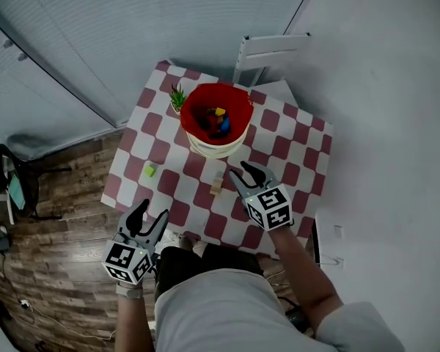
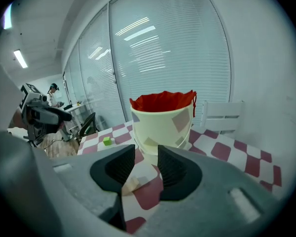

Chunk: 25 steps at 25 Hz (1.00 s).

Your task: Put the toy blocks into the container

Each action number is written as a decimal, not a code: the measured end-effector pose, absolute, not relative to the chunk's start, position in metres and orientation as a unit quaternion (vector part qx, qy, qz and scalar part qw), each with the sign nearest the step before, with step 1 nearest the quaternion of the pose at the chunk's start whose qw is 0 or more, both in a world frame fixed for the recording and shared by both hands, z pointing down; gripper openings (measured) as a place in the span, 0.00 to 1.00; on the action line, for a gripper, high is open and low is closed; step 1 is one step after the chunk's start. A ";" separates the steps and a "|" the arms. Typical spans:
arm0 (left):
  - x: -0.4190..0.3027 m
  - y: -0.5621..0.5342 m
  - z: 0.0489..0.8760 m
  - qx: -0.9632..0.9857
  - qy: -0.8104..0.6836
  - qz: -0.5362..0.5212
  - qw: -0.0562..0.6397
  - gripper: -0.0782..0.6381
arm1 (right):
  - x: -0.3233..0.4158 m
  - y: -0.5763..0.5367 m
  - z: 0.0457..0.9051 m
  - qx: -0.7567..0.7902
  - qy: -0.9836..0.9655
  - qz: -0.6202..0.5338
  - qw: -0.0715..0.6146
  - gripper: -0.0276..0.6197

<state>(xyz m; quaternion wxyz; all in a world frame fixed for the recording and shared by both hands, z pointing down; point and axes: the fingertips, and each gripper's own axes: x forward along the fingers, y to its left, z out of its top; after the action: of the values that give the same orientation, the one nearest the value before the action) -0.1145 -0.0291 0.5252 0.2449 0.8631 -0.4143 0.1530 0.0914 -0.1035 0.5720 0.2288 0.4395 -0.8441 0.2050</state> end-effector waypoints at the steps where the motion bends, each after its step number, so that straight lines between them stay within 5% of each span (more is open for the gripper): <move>1: -0.114 -0.028 0.527 0.861 -0.416 0.155 0.247 0.41 | 0.090 -0.101 0.580 0.433 -0.845 0.209 0.232 0.25; 25: -0.131 0.019 0.552 0.805 -0.486 0.165 0.298 0.42 | 0.047 -0.080 0.702 0.291 -0.862 0.229 0.346 0.23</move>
<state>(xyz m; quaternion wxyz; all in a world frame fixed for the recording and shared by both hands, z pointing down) -0.1311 0.0195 0.5524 0.2975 0.8051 -0.4859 0.1651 0.0471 -0.0802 0.7023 0.3460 0.2914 -0.8618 0.2294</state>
